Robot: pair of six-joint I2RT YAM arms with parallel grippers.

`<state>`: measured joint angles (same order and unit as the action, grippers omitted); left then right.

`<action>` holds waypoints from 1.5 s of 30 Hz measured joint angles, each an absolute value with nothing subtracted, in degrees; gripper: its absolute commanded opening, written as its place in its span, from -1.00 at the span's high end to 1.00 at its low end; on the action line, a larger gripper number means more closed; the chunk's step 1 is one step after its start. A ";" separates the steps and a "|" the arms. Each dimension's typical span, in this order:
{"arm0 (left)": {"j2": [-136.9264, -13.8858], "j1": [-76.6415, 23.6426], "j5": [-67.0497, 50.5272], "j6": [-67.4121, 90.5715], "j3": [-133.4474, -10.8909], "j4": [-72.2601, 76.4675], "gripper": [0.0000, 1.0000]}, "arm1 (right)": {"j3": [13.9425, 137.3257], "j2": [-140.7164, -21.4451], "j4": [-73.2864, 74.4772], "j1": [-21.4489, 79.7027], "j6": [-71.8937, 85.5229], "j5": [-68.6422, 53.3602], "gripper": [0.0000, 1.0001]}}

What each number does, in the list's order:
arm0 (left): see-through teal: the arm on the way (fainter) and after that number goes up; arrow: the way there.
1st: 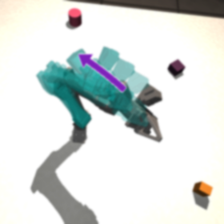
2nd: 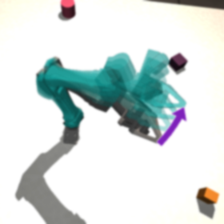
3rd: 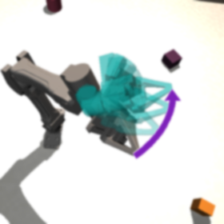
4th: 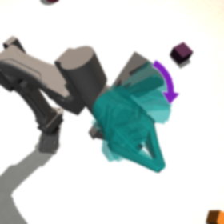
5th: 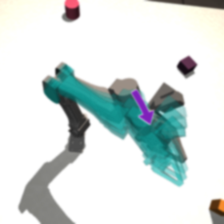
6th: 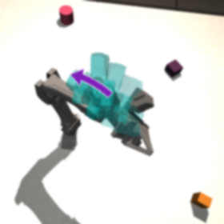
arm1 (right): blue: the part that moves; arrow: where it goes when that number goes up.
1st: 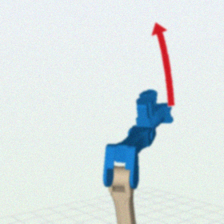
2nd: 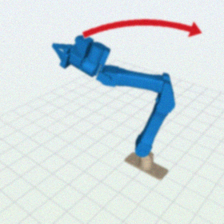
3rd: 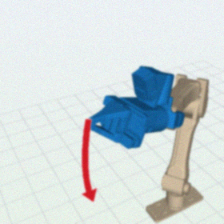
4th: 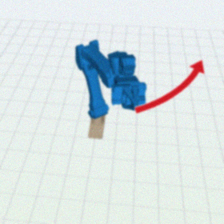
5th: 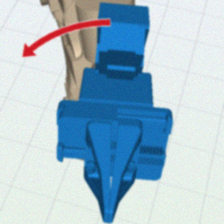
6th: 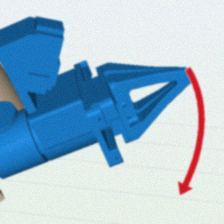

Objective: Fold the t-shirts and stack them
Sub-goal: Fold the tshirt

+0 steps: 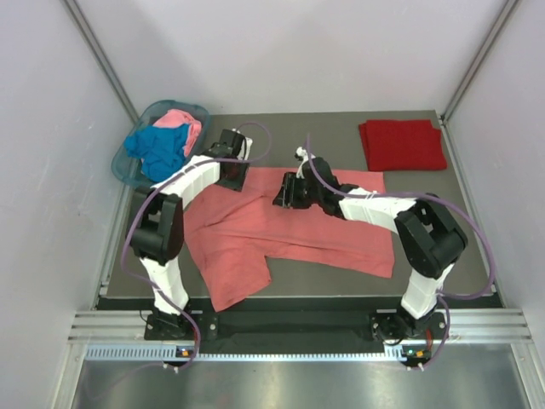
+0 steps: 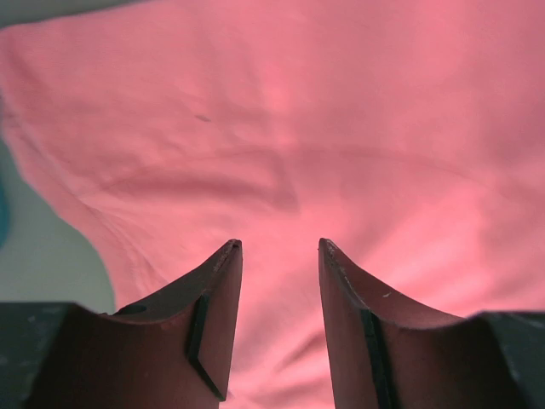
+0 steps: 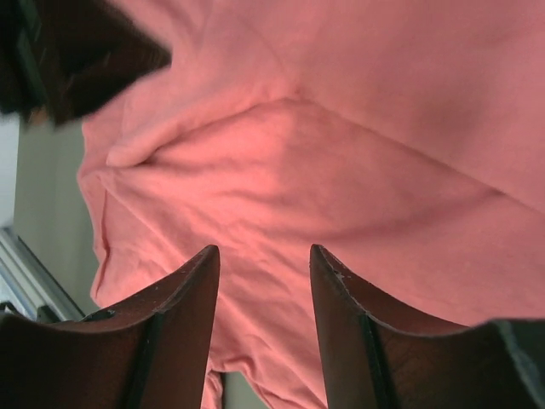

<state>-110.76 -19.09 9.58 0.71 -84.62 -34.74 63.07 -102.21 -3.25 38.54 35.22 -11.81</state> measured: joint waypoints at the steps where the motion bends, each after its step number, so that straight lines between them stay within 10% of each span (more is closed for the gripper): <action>1: -108.68 -19.53 7.49 -0.51 -82.76 -33.98 0.05 | 62.89 -102.02 -3.77 38.28 35.66 -11.29 0.04; 18: -111.59 -24.36 15.59 -5.82 -77.60 -31.14 0.13 | 56.23 -93.78 -7.29 33.56 37.17 -10.02 0.01; 25: -112.14 -24.27 16.23 -7.81 -79.42 -30.44 0.60 | 56.14 -93.80 -8.16 33.58 37.82 -10.66 0.01; 45: -118.34 -17.39 10.92 -6.85 -87.29 -30.00 0.32 | 67.77 -108.14 -12.27 41.82 37.19 -11.29 0.11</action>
